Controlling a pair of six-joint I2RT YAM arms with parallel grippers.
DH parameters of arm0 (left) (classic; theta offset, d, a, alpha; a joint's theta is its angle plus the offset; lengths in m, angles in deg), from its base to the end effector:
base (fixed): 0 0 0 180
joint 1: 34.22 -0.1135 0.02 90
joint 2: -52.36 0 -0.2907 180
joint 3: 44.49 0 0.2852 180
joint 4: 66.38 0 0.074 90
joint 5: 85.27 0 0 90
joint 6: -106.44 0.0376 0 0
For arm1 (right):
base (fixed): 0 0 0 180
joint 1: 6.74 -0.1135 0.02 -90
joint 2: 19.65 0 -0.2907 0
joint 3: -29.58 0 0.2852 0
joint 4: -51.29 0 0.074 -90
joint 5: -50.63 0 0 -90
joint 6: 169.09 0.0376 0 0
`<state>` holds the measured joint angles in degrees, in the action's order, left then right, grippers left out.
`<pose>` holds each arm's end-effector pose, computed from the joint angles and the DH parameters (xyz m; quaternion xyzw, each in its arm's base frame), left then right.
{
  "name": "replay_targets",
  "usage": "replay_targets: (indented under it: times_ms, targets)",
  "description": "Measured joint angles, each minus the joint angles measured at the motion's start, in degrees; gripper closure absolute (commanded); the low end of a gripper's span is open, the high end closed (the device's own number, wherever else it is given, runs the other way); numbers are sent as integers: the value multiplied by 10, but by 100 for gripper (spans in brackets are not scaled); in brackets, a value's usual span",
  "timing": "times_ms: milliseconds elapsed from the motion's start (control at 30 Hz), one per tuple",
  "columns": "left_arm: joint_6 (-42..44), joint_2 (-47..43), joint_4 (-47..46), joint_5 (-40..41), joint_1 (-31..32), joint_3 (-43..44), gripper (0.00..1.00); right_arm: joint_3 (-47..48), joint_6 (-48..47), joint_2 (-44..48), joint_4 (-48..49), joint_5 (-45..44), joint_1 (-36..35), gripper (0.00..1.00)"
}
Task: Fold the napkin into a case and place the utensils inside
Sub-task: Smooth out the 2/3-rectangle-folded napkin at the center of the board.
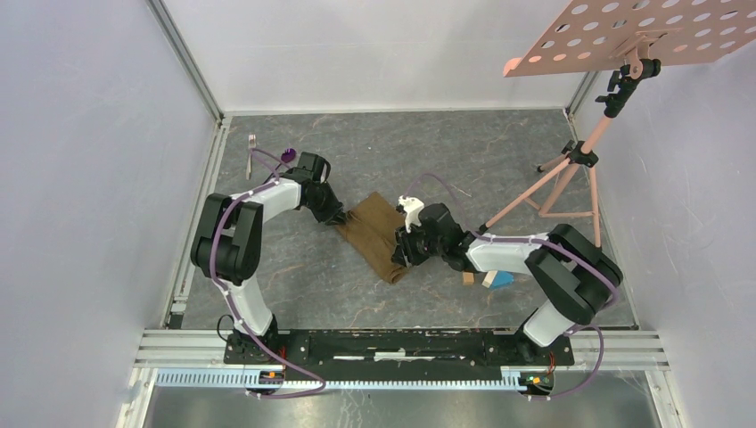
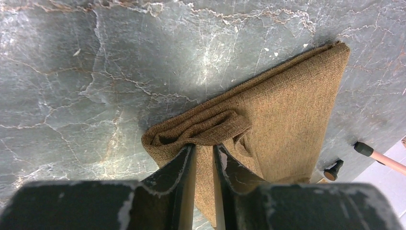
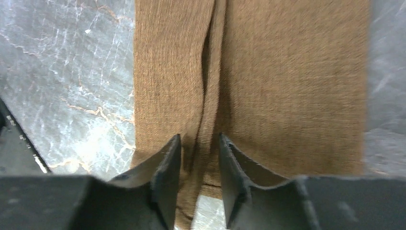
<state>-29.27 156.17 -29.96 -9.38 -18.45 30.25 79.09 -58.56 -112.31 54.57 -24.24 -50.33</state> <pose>0.3675 -0.1133 0.1567 -0.2253 0.9436 -0.2108 0.1197 0.2295 0.2320 0.1381 -0.2341 0.8687 0.3240 0.2926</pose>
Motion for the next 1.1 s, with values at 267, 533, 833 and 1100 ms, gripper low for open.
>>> replay_targets:
  times_ms: [267, 533, 833, 1100]
  targets:
    - [0, 7, -4, -5, 0, 3, 77, 97, -53, -13, -15, 43, -2, 38]
    - [10, 16, -5, -13, 0, 9, 79, 267, -52, -232, 42, 196, -12, 51]
    - [17, 21, -3, -17, -3, 13, 80, 247, -60, -258, 69, 244, -11, 53]
    - [17, 28, -3, -32, -9, 15, 81, 106, -69, -159, 80, 264, -5, 53]
